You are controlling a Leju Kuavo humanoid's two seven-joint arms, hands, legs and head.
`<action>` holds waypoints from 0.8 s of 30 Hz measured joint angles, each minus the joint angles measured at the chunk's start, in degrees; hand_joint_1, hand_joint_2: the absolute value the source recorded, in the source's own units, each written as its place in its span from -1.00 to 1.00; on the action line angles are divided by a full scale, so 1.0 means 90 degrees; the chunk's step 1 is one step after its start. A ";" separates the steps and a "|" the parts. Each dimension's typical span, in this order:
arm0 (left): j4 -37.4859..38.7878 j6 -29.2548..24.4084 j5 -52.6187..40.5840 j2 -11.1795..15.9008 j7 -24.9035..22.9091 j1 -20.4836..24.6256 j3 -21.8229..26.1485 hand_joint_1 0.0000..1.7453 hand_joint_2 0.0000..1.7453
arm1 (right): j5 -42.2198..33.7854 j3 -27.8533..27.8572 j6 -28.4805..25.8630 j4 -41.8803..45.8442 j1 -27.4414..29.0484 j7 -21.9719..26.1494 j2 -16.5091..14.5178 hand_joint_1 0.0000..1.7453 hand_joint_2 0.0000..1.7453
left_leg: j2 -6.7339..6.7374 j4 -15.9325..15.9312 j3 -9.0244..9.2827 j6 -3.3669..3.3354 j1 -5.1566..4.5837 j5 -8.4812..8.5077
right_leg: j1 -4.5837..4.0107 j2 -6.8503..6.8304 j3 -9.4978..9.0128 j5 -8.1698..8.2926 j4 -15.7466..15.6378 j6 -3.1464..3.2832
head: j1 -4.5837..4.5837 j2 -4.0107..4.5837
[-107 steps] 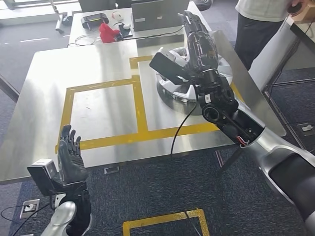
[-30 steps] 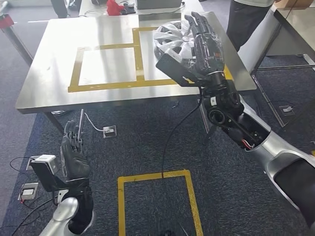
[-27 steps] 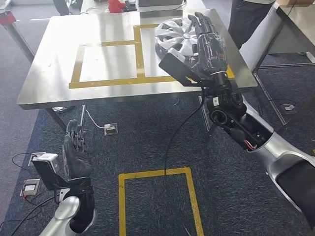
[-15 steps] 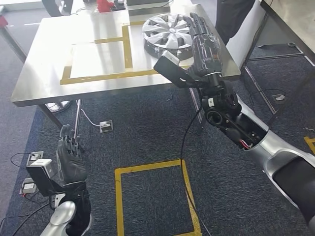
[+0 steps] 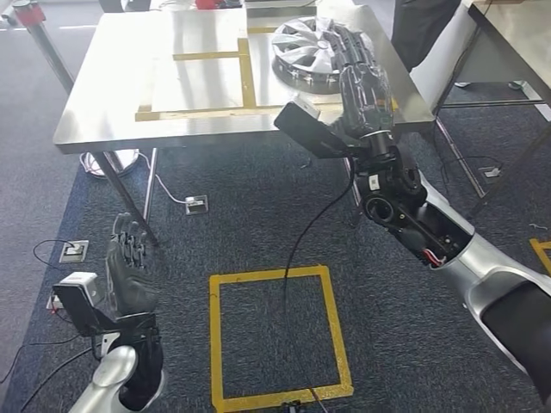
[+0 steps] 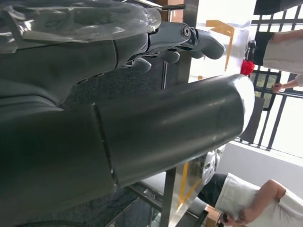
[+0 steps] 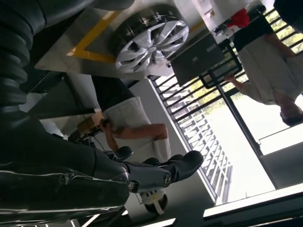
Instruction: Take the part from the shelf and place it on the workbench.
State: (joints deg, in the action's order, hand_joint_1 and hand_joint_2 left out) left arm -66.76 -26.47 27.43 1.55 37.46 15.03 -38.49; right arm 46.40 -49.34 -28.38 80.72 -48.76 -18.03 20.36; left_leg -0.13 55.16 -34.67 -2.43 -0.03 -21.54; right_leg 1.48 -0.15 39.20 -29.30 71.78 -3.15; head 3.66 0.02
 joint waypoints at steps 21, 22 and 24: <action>0.0001 0.0016 -0.0004 0.0027 0.0045 -0.0005 0.0000 -1.00 -1.00 | 0.0001 0.0052 0.0010 -0.0061 -0.0048 0.0007 -0.0013 -1.00 1.00 | -0.0019 0.0390 0.0533 0.0369 0.0067 -0.0484 | -0.0023 -0.0047 -0.0419 0.1001 -0.2026 0.0230 | -0.0200 0.0000; 0.0001 0.0016 -0.0005 0.0026 0.0046 0.0000 0.0000 -1.00 -1.00 | 0.0002 0.0059 0.0011 -0.0061 -0.0051 0.0007 -0.0013 -1.00 1.00 | -0.0025 0.0074 0.0713 0.0328 0.0047 -0.0558 | -0.0028 -0.0048 -0.0394 0.1063 -0.2035 0.0189 | -0.0188 0.0000; 0.0001 0.0019 -0.0009 0.0025 0.0049 -0.0001 0.0000 -1.00 -1.00 | 0.0002 0.0063 0.0014 -0.0062 -0.0050 0.0007 -0.0013 -1.00 1.00 | -0.0023 -0.0115 0.0743 0.0217 0.0028 -0.0557 | -0.0025 -0.0048 -0.0343 0.1180 -0.2073 0.0108 | -0.0163 0.0000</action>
State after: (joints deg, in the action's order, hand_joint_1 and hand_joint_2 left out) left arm -66.75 -26.29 27.35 1.78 37.90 15.02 -38.49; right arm 46.42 -48.77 -28.25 80.16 -49.21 -17.97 20.24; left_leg -0.33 54.12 -27.99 -0.47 0.22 -26.55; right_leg 1.26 -0.58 36.11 -18.68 53.13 -2.18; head 2.19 0.02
